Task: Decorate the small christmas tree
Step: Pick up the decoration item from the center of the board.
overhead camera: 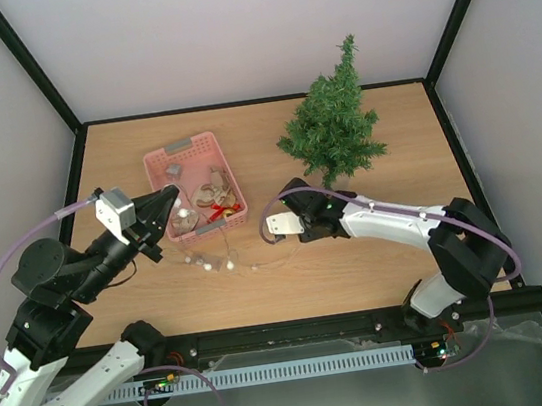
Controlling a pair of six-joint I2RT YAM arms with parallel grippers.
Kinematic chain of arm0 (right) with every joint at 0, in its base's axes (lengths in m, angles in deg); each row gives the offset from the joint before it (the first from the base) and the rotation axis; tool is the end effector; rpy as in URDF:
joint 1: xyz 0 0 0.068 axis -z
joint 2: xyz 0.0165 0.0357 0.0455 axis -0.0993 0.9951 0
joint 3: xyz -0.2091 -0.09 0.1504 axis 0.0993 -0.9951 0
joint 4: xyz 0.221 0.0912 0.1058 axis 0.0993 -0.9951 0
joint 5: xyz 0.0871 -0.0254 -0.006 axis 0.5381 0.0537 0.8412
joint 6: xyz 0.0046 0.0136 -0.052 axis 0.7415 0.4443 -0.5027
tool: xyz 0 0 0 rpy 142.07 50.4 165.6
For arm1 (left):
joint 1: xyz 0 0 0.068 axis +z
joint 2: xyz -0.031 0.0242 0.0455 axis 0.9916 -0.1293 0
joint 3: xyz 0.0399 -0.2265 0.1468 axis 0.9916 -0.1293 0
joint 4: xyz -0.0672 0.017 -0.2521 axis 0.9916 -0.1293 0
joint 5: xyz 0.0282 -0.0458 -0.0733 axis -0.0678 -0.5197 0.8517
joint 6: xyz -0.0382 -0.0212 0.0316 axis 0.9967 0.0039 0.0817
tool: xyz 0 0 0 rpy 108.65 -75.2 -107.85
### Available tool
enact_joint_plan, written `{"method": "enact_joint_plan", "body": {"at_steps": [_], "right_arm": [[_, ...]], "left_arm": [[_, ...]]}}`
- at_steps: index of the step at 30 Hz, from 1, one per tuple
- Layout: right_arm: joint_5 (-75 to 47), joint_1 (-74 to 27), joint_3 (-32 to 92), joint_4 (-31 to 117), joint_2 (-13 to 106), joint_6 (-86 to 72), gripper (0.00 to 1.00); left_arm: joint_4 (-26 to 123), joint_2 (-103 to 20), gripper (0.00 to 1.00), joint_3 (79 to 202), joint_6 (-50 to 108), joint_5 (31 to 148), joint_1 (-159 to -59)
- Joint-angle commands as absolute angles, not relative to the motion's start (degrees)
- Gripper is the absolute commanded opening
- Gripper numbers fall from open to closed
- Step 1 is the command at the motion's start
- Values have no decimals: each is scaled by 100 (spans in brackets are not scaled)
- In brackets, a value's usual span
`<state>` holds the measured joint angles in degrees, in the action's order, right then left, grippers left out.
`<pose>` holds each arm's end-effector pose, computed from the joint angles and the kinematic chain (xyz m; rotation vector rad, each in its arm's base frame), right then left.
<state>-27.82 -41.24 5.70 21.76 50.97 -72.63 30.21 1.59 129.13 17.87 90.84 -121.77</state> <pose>0.2058 0.2144 0.1976 -2.0170 1.5743 -0.2194 0.0649 -0.0608 0.4485 0.5959 1.2556 -0.6983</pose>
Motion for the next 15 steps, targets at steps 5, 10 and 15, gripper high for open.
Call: {"method": "enact_joint_plan", "body": {"at_steps": [5,10,15], "right_arm": [[-2628,-4117,1347,1453,5473,-7465,59],[-2680,-4121,1434,1267,5417,-7416,60],[-2651,-4115,1153,1416,5469,-7422,61]], "left_arm": [[2929,201,2,12954,1774,8951,-12168],[2916,164,2,13035,1746,8904,-12169],[2874,180,2,13042,1768,8908,-12168]]}}
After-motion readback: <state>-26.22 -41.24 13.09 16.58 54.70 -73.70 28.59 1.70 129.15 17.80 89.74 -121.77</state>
